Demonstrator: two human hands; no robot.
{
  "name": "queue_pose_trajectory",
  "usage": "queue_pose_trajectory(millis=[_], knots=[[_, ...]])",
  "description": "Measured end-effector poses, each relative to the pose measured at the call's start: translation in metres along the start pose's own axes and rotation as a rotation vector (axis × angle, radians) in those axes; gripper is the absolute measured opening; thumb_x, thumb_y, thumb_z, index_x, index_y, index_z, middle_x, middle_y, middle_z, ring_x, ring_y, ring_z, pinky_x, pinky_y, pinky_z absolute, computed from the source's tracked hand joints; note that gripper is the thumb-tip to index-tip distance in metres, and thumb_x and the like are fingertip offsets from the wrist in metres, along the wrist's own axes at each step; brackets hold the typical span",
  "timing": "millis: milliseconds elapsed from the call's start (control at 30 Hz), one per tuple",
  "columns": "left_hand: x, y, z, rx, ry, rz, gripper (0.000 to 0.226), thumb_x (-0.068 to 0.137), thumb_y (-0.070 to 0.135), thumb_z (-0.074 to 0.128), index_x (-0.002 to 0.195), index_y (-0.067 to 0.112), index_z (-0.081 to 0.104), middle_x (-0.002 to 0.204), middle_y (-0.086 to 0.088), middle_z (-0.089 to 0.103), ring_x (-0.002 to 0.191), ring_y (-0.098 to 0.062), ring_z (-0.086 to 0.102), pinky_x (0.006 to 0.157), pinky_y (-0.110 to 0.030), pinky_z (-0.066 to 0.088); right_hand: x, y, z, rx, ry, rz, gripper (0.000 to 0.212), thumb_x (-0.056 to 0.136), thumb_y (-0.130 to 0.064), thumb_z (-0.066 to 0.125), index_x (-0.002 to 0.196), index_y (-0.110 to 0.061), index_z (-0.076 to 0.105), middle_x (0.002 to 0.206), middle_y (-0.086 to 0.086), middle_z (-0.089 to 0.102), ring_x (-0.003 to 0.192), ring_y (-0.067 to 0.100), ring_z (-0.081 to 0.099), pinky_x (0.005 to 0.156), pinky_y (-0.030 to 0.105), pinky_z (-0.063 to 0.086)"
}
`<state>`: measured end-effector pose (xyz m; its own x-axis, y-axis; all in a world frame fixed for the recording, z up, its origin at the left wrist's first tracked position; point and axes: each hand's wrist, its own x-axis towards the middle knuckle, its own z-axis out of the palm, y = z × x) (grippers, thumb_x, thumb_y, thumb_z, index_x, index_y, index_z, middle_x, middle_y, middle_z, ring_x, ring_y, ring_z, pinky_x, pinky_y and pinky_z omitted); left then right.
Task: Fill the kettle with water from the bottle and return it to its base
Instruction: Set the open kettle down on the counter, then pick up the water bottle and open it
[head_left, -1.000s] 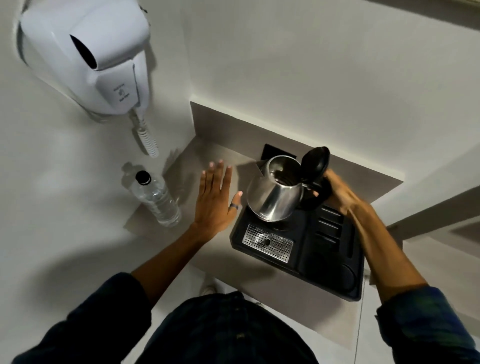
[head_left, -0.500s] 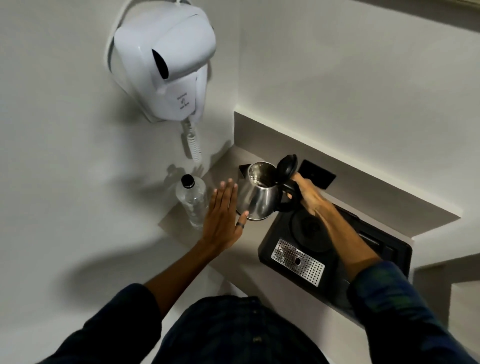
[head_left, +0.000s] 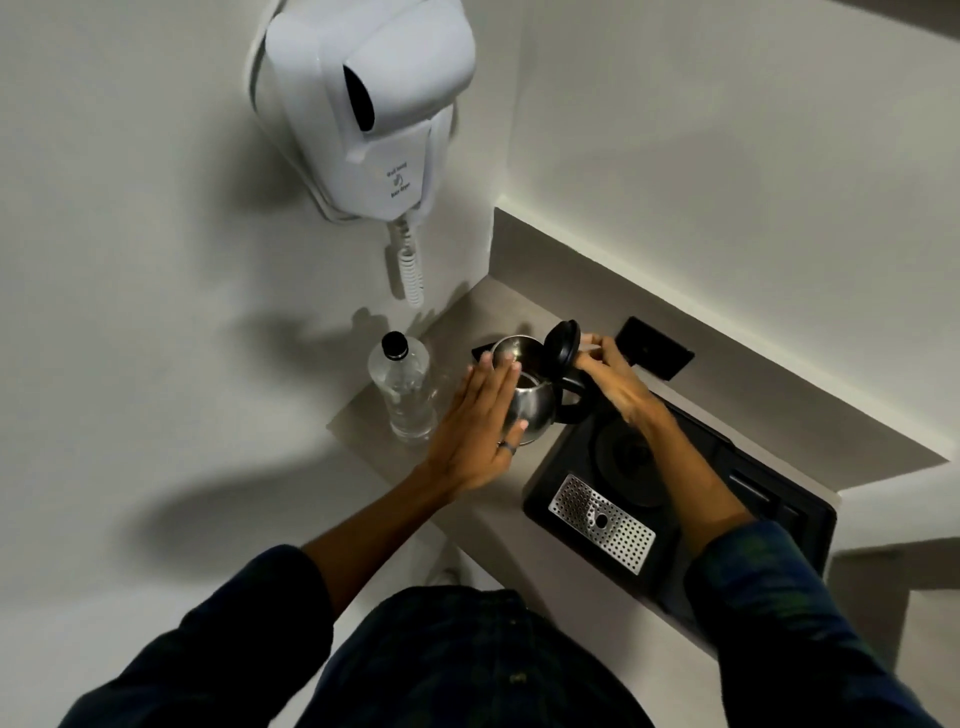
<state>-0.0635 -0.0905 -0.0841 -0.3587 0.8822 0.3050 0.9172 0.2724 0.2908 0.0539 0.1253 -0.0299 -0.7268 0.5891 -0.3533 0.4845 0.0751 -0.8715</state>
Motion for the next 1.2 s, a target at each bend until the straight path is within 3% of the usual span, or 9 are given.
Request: queue_pose_trajectory(millis=[100,267,400,567,700,800,933,1100,1200], knots=[[0.009,0.014,0.003,-0.007,-0.018,0.094,0.077,0.104,0.042,0.042,0.166,0.009,0.010,0.176,-0.008,0.005,0.163,-0.029,-0.005,0.133,-0.048,0.007,-0.004,-0.002,0.006,-0.195,0.216,-0.340,0.073,0.094,-0.033,0.067,0.159,-0.027,0.036,0.158,0.010,0.045,0.144,0.027,0.045,0.116,0.044,0.037],[0.007,0.023,0.007,0.011,0.005,0.077,0.076,0.105,0.041,0.042,0.166,0.008,0.011,0.175,-0.010,0.004,0.163,-0.029,-0.005,0.131,-0.053,0.016,-0.018,-0.006,0.018,-0.852,0.368,-0.699,0.076,0.085,-0.027,0.045,0.160,-0.029,0.040,0.172,0.003,0.033,0.162,0.030,0.022,0.126,0.065,0.017],[0.000,0.022,-0.004,0.016,0.163,-0.032,0.077,0.102,0.038,0.051,0.165,0.007,0.019,0.174,-0.012,0.005,0.162,-0.030,-0.003,0.131,-0.053,0.013,-0.031,0.006,0.031,-0.948,0.460,-0.603,0.083,0.081,-0.029,0.049,0.163,-0.024,0.037,0.176,0.005,0.020,0.164,0.032,0.012,0.125,0.070,0.014],[0.001,-0.007,-0.043,-0.018,0.638,-0.338,0.060,0.102,0.030,0.051,0.153,0.000,0.041,0.167,-0.024,0.021,0.160,-0.034,0.005,0.131,-0.052,0.008,-0.030,0.009,0.042,-0.914,0.510,-0.551,0.091,0.080,-0.027,0.055,0.166,-0.025,0.025,0.176,0.000,-0.001,0.164,0.029,-0.004,0.128,0.065,0.006],[0.001,-0.031,-0.063,-0.254,0.560,-0.559,0.057,0.104,0.025,0.045,0.156,0.001,0.040,0.165,-0.019,0.035,0.158,-0.033,0.020,0.131,-0.050,0.017,-0.032,0.007,0.051,-0.826,0.487,-0.517,0.093,0.079,-0.026,0.054,0.166,-0.025,0.023,0.177,0.001,0.000,0.165,0.032,-0.002,0.129,0.065,0.005],[-0.002,-0.041,-0.064,-0.353,0.545,-0.508,0.047,0.108,0.017,0.038,0.150,-0.001,0.047,0.153,-0.019,0.052,0.146,-0.035,0.045,0.120,-0.054,0.036,-0.035,0.005,0.053,-0.771,0.462,-0.494,0.092,0.079,-0.026,0.051,0.167,-0.025,0.023,0.179,0.006,0.006,0.165,0.032,-0.001,0.130,0.066,0.008],[-0.002,-0.051,-0.069,-0.357,0.576,-0.483,0.043,0.109,0.019,0.039,0.142,-0.002,0.055,0.140,-0.021,0.061,0.135,-0.037,0.054,0.115,-0.053,0.042,-0.039,0.002,0.052,-0.758,0.444,-0.493,0.091,0.080,-0.027,0.050,0.167,-0.023,0.024,0.179,0.007,0.007,0.165,0.032,-0.002,0.129,0.067,0.010],[0.004,-0.048,-0.080,-0.323,0.769,-0.475,0.043,0.106,0.016,0.046,0.143,-0.005,0.054,0.126,-0.022,0.063,0.118,-0.031,0.054,0.103,-0.037,0.044,-0.043,0.002,0.051,-0.743,0.441,-0.544,0.089,0.083,-0.034,0.046,0.168,-0.021,0.022,0.179,0.004,0.006,0.166,0.030,-0.002,0.128,0.069,0.011],[0.013,-0.038,-0.088,-0.301,0.825,-0.299,0.043,0.108,0.027,0.040,0.142,0.003,0.052,0.108,-0.004,0.057,0.100,-0.014,0.049,0.095,-0.021,0.039,-0.042,0.007,0.049,-0.789,0.445,-0.579,0.081,0.097,-0.046,0.044,0.169,-0.020,0.019,0.179,0.004,0.007,0.166,0.028,-0.001,0.127,0.068,0.013]])
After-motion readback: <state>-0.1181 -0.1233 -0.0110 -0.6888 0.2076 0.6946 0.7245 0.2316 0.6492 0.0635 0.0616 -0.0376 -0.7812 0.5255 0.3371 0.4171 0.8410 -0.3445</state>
